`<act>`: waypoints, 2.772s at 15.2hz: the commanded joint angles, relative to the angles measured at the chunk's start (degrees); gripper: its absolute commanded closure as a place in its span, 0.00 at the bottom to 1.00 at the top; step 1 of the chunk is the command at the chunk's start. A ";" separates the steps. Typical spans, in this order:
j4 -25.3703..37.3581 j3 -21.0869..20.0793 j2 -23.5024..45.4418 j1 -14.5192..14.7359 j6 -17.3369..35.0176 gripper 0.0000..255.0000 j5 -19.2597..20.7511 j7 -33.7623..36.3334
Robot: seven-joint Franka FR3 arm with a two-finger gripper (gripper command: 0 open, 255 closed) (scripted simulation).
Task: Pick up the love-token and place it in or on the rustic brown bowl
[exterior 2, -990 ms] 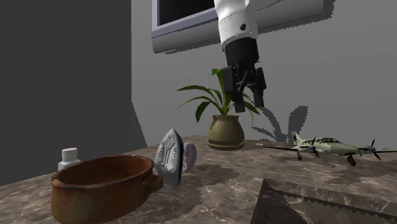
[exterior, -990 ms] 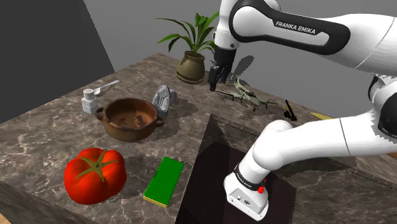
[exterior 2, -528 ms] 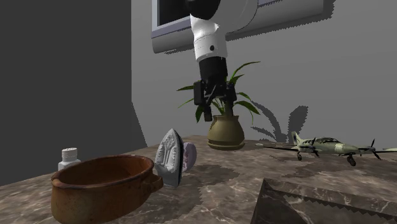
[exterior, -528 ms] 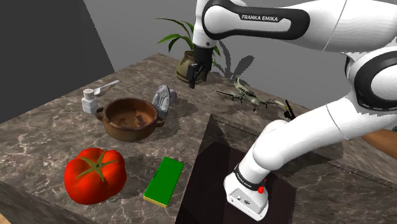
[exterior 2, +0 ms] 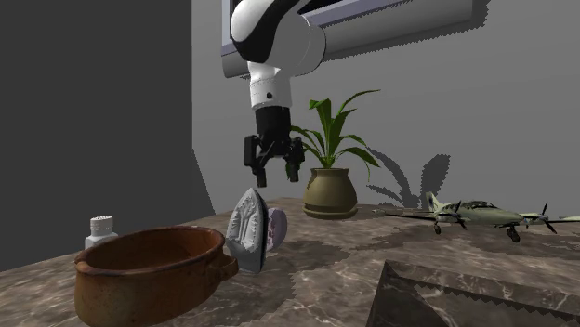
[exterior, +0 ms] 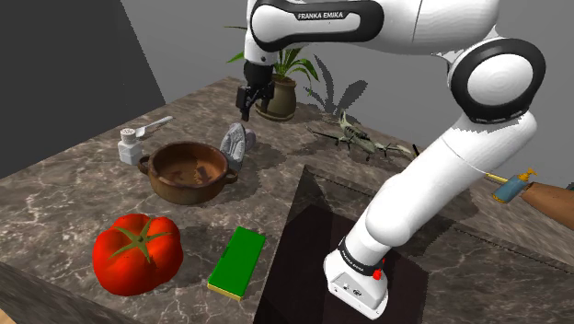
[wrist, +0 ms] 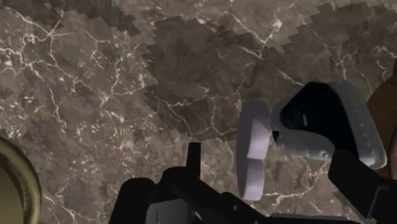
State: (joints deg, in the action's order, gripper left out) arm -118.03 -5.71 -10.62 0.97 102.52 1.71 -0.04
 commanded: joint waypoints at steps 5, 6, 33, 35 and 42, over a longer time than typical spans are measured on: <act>3.33 -0.37 6.24 0.29 3.07 0.00 -0.52 0.29; 2.62 -0.36 6.30 0.28 3.83 0.00 -0.50 0.30; 3.84 -0.31 5.71 0.25 2.03 1.00 -0.57 0.15; 5.16 -0.30 5.50 0.24 0.51 1.00 -0.59 0.10; 10.17 -0.28 5.16 0.23 -4.85 1.00 -0.64 -0.05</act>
State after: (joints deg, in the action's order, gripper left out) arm -108.58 -5.99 -5.40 1.19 98.47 1.07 -0.09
